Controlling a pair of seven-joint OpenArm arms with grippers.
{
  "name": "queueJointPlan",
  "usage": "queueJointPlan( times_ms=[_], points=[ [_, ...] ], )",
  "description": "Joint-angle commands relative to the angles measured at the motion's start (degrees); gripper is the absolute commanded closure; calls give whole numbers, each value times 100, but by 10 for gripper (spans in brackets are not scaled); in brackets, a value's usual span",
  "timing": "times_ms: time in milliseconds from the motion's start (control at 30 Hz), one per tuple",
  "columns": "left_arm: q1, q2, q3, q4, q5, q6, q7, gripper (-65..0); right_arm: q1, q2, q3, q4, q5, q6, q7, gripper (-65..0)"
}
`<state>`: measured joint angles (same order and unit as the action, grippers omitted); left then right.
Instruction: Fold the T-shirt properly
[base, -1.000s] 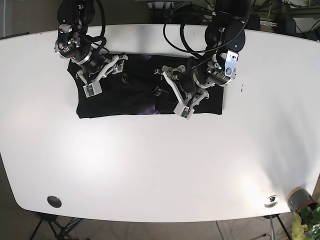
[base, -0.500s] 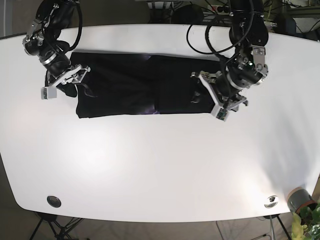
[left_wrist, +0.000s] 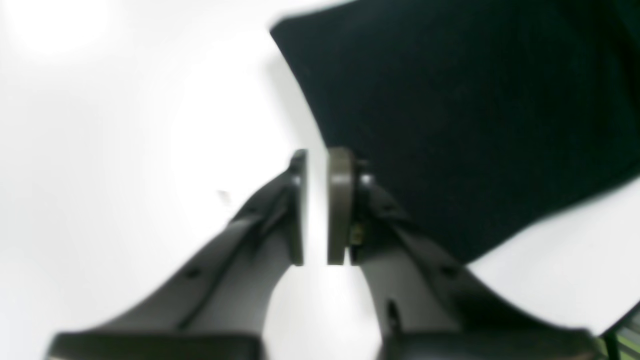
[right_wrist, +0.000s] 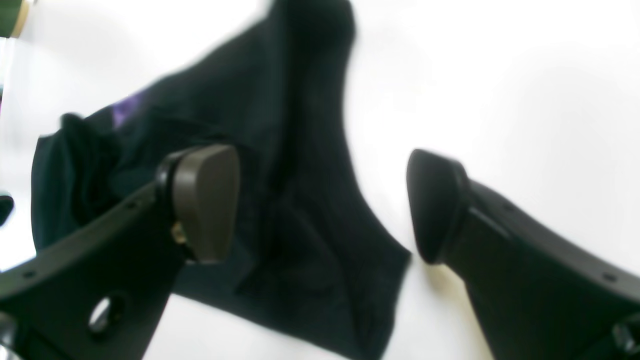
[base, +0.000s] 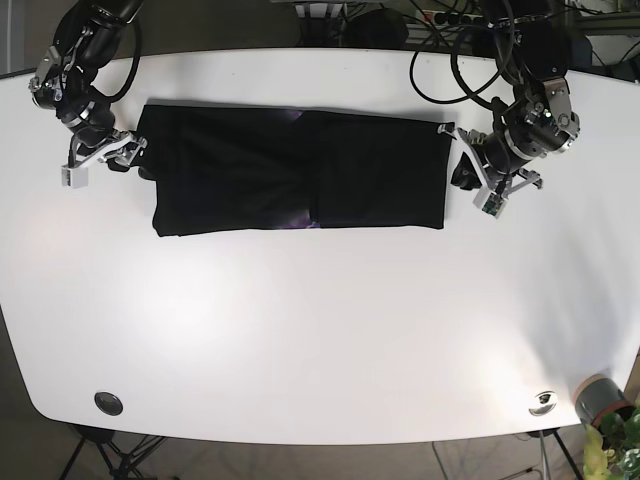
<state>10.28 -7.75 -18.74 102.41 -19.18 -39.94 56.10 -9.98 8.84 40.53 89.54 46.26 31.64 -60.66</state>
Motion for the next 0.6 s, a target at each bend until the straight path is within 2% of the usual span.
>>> queueJointPlan(
  times_ms=[0,233,367,567],
  points=[
    [-75,-38,-64,-65,-91,-6,-128,-11,105,131,13,-184,152,76,119,-495],
    [-22,6,-47,-294,-82,-6,-366,-8,149,79,-31,-281,152,76,119,-495],
    [-57,50,-73,-575,-64,-6,-366,-8,149,-53,-339,-299,152,313,119,-493],
    [-48,50,-64,-707,-64,-6,-374,-8,149,-256,-550,-299,143,340,119,-491]
  ],
)
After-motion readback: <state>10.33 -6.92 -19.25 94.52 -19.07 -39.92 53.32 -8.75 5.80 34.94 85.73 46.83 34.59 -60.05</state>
